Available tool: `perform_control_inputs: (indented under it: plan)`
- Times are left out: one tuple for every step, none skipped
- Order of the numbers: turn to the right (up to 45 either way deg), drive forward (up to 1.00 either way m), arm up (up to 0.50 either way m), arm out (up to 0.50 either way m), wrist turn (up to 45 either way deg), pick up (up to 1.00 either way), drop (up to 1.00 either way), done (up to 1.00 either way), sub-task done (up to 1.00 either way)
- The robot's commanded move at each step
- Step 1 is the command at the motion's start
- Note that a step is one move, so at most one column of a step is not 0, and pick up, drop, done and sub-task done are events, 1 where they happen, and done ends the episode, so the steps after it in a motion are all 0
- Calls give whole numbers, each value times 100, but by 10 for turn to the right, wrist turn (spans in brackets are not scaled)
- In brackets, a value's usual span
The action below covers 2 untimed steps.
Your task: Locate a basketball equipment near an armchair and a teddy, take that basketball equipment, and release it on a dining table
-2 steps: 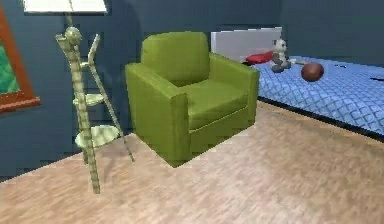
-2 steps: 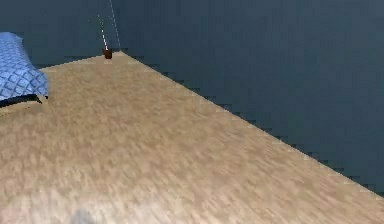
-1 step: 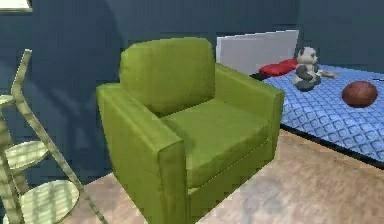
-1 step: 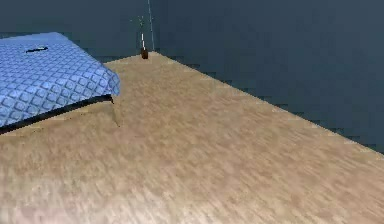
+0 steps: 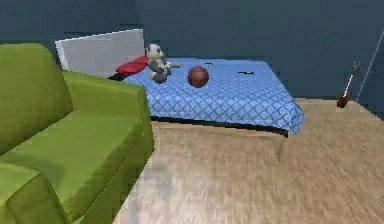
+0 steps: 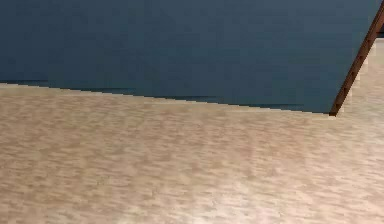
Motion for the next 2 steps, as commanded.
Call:
perform_control_inputs:
  plan:
    - [0,100,0,0,0,0,0,0,0]
    - [90,0,0,0,0,0,0,0,0]
